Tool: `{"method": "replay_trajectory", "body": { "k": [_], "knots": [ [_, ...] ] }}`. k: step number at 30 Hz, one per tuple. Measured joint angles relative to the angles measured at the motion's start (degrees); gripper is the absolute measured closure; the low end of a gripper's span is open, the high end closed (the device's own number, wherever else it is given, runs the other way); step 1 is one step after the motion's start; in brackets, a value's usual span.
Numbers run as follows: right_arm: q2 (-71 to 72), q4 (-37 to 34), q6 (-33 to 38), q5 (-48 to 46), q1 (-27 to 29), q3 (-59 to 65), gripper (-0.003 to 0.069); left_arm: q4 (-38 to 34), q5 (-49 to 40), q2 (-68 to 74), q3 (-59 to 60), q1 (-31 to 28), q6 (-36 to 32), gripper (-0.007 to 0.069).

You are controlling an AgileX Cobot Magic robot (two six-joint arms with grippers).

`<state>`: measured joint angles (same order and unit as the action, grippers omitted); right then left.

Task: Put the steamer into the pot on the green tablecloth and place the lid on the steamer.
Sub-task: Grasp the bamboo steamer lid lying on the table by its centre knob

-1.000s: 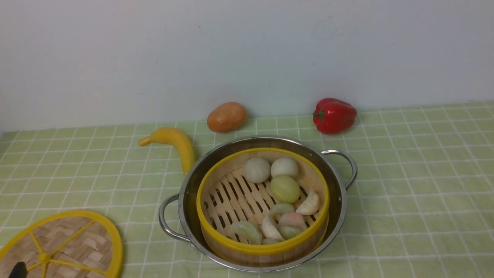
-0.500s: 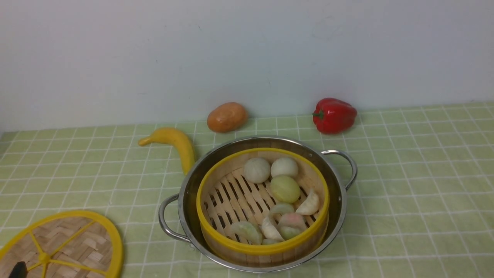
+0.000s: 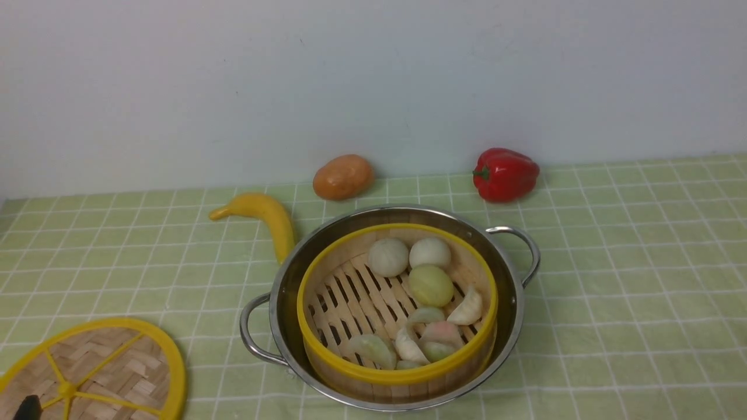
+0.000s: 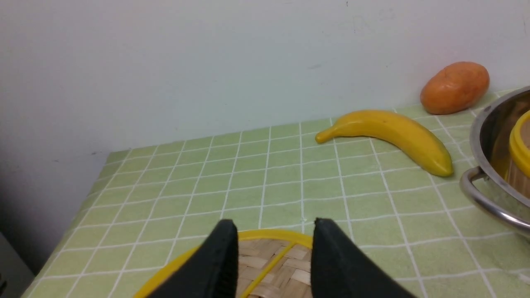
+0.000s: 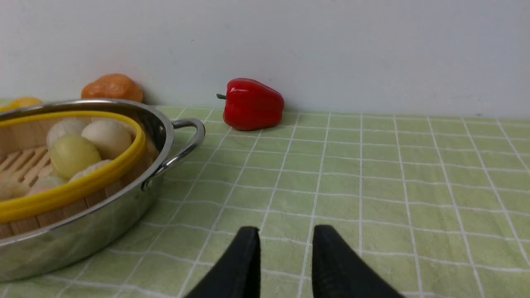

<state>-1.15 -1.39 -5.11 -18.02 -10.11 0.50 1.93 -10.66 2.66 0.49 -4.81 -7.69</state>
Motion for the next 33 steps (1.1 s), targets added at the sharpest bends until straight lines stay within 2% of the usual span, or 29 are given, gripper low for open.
{"method": "replay_trajectory", "body": {
  "k": [5, 12, 33],
  "knots": [
    [0.00, -3.01, 5.11, 0.00, 0.00, 0.00, 0.0440, 0.00, 0.00, 0.00, 0.00, 0.00, 0.00, 0.0382],
    [0.00, -3.18, 5.11, 0.00, 0.00, 0.00, 0.0419, 0.00, 0.00, 0.00, 0.00, 0.00, 0.00, 0.0382],
    [0.05, -3.18, 5.11, 0.00, 0.00, 0.00, 0.0419, 0.00, 0.00, 0.00, 0.00, 0.00, 0.00, 0.0382]
  ]
}}
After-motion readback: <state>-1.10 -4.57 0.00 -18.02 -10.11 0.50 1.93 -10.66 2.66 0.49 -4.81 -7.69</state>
